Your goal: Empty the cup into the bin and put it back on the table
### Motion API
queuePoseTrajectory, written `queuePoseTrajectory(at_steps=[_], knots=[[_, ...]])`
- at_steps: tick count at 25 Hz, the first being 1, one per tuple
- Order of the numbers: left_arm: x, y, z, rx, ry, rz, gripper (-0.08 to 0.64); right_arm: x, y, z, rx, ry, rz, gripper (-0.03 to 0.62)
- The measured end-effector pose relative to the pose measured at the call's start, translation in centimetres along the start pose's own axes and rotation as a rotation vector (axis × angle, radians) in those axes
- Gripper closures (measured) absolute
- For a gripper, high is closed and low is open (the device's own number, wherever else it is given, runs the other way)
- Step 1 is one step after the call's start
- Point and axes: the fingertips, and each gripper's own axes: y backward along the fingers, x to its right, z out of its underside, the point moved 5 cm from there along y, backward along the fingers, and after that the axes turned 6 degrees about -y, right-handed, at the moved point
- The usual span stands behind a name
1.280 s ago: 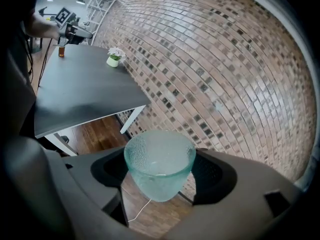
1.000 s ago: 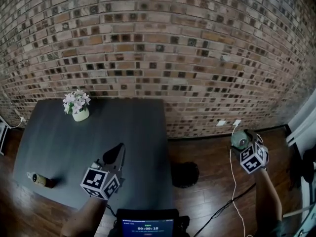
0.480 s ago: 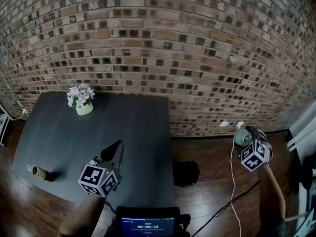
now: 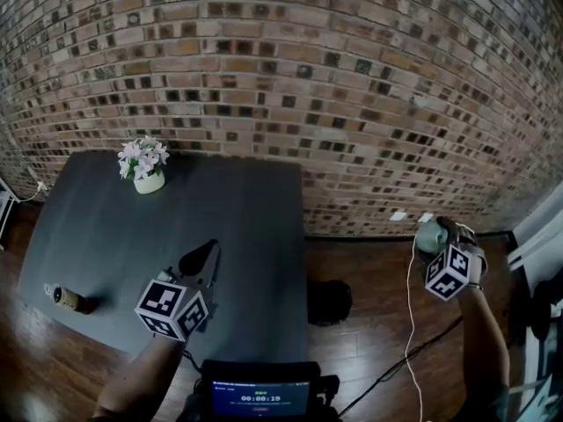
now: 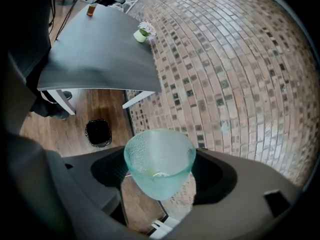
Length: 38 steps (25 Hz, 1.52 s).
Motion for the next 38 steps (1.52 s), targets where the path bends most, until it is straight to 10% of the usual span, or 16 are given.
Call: queuePoseTrajectory(at_steps=[38], knots=[[0.1,0.1,0.6,-0.056,-0.073,0.018,0.559,0.8,1.5,-1.3,-0.09,0.255,0.051,0.206]])
